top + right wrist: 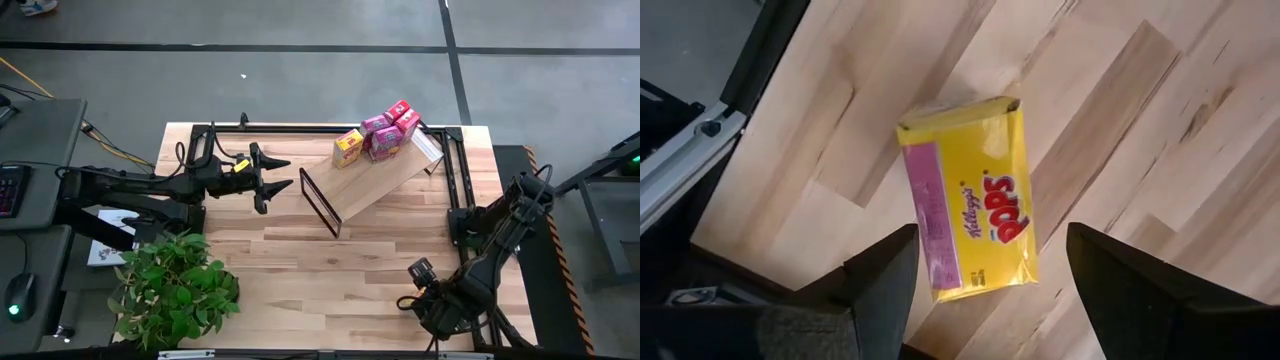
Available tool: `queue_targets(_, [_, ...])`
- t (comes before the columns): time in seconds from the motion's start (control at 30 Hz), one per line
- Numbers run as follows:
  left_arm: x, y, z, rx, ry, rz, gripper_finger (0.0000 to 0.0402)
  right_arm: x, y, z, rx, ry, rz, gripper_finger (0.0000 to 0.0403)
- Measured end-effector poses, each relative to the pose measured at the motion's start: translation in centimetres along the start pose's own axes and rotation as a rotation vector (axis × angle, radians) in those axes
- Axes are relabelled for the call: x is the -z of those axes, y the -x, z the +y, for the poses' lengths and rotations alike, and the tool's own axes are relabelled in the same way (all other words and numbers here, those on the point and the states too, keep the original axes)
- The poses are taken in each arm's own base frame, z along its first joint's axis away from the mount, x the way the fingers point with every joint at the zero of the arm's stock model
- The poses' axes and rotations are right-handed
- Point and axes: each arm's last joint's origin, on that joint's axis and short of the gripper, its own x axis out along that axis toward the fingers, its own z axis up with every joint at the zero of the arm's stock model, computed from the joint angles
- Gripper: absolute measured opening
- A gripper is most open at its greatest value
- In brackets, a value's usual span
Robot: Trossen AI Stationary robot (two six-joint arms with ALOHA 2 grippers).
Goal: Stack cereal on shelf
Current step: Put the yellow cereal box on the shelf aligned with the other yellow cereal box
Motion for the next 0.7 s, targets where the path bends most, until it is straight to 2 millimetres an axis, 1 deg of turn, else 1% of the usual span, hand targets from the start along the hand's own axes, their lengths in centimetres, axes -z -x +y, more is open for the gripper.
queue_targets(0.17, [0.0, 0.0, 0.0, 0.000, 0.000, 0.000, 0.0237, -0.1, -0.1, 0.0, -0.018, -0.005, 0.001, 0.0247])
queue_targets(0.37, [0.0, 0.0, 0.0, 0.000, 0.000, 0.000, 0.0237, -0.5, -0.9, 0.4, -0.062, 0.026, 0.040, 0.0247])
queue_targets(0.7, [0.0, 0.0, 0.0, 0.000, 0.000, 0.000, 0.0237, -0.5, -1.2, 0.3, -0.032, 0.060, 0.047, 0.0247])
